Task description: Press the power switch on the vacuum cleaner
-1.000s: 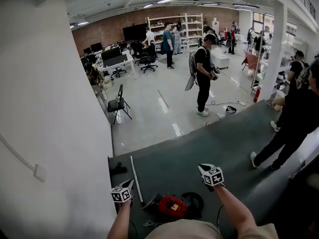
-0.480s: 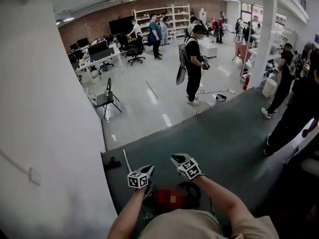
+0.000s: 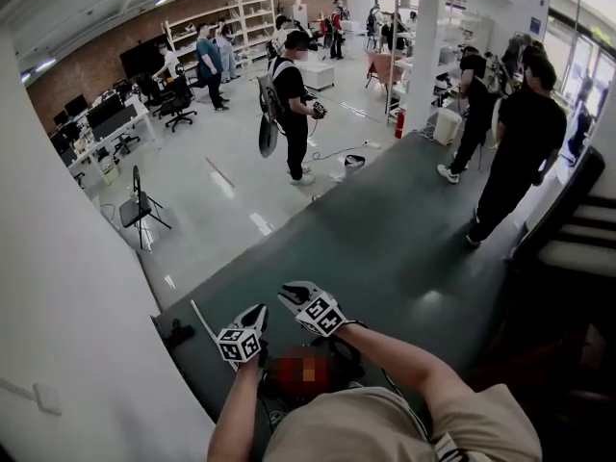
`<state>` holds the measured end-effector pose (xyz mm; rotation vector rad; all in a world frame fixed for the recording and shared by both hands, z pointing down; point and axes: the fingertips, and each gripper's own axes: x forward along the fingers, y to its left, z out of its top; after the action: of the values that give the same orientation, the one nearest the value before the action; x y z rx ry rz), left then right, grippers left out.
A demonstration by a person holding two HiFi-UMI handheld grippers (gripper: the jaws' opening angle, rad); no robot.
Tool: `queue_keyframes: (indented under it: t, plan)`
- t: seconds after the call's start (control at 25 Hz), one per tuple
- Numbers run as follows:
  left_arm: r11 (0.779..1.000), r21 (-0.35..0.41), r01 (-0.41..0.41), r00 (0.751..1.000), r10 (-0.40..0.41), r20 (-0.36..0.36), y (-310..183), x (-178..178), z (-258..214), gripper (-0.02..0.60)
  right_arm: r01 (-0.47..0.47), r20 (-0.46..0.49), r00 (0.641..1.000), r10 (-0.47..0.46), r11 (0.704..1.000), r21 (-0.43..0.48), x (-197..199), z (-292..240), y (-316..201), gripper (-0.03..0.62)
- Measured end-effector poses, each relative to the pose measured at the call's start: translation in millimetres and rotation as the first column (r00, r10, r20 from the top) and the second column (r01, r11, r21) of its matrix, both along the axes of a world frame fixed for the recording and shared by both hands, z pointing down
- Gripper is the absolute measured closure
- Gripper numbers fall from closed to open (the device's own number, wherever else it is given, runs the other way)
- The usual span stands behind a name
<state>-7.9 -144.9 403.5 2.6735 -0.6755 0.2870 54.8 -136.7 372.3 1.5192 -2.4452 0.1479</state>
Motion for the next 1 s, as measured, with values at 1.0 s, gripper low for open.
queue_keyframes:
  t: [1.0]
  plan:
    - [0.999,-0.030,-0.037,0.999,0.037,-0.004,37.2,-1.1,4.7,0.574,0.015,-0.055,0.998,-0.015,1.000,-0.001,-7.7,2.4,23.8,0.526]
